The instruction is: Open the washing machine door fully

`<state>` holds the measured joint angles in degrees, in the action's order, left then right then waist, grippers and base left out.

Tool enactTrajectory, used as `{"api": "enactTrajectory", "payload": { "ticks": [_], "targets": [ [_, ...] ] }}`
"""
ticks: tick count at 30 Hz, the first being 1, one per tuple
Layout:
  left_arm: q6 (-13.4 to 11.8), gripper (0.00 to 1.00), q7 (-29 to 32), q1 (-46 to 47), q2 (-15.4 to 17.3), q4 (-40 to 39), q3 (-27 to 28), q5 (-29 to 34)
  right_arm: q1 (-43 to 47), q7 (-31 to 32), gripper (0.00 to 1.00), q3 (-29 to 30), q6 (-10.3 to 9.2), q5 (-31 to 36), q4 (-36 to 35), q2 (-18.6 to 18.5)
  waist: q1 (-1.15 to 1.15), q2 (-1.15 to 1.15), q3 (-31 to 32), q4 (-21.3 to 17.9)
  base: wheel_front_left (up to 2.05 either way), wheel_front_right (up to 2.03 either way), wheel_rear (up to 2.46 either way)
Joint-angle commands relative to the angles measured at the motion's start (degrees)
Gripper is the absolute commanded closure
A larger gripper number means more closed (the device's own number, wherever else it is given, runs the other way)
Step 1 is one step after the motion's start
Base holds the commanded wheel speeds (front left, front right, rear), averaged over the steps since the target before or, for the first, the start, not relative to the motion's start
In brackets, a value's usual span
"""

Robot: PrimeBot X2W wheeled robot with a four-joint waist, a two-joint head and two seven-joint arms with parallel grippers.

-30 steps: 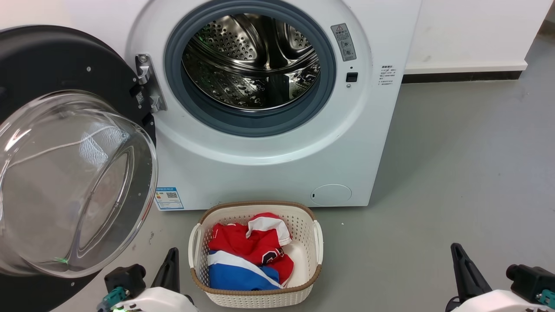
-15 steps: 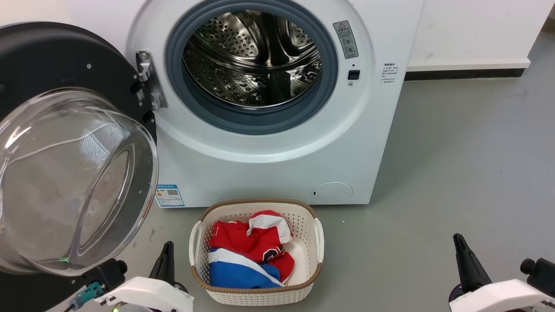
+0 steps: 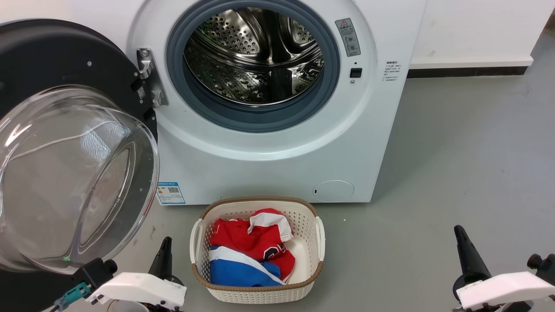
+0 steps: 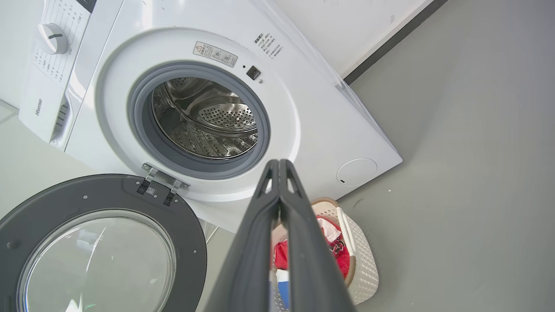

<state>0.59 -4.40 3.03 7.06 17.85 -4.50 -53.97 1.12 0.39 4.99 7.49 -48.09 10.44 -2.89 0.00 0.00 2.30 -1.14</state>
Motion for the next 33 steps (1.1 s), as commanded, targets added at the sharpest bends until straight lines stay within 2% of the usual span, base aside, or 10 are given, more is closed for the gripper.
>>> {"api": "enactTrajectory", "payload": {
  "ticks": [1, 33],
  "targets": [
    [0.54, 1.00, 0.40, 1.86, 0.11, -0.94, 0.73, -1.53, -1.52, 0.22, 1.00, 0.17, 0.01, -1.84, -0.33, -0.01, 0.00, 0.00, -0.04, 0.02, 0.00, 0.00, 0.00],
    [3.73, 1.00, 5.63, 2.71, -1.99, -2.43, 5.88, -19.42, -4.55, 3.13, 1.00, 0.87, 0.01, -22.47, 1.58, 0.01, 0.00, 0.00, -1.01, 0.47, 0.00, 0.00, 0.00]
  ]
}}
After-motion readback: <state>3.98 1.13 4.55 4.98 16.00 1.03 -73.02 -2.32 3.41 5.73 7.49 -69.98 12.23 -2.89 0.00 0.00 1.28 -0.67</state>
